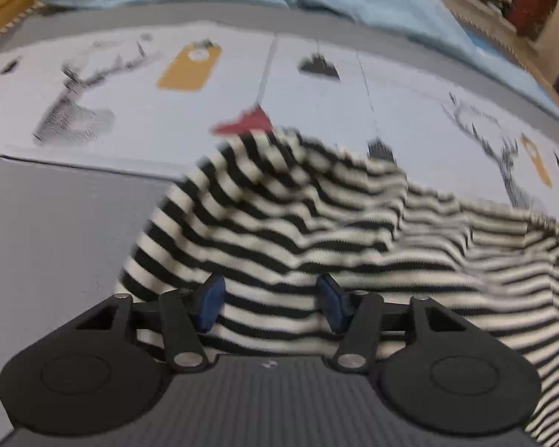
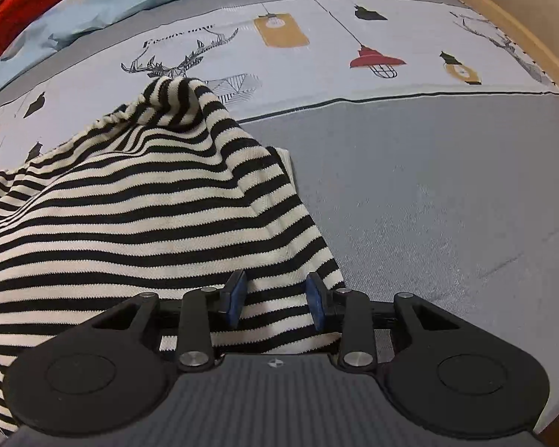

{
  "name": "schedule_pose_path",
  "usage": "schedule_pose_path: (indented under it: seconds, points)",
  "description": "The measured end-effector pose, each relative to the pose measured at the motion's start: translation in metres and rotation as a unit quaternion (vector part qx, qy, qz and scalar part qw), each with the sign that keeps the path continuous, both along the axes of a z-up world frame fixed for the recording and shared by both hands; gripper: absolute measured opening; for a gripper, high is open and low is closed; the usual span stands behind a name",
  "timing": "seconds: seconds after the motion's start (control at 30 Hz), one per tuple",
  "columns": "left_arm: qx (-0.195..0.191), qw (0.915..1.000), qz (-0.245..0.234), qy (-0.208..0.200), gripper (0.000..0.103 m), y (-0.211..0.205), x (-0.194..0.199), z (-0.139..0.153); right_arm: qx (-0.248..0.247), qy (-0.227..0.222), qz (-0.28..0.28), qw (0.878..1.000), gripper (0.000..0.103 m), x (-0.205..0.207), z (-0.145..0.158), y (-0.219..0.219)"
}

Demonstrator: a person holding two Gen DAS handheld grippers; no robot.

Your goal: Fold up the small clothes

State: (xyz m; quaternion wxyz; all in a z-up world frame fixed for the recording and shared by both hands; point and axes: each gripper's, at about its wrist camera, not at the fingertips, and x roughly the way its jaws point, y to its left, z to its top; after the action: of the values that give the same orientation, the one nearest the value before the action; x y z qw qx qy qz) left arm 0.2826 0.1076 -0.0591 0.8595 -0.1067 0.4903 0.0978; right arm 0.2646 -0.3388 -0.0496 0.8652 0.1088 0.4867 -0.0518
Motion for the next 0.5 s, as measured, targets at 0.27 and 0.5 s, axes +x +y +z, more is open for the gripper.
schedule_pose_path:
  seconds: [0.27,0.5]
  points:
    - [-0.106,0.9722,-0.192,-0.081,0.060,-0.061,-0.015,0.032,0.057,-0.047,-0.019,0.997,0.037,-0.008,0.021,-0.008]
    - [0.041,0.9397,-0.339,-0.010,0.056,-0.146,-0.032,-0.015,0.071,-0.039,0.026,0.996,0.037,-0.012,0.023,0.007]
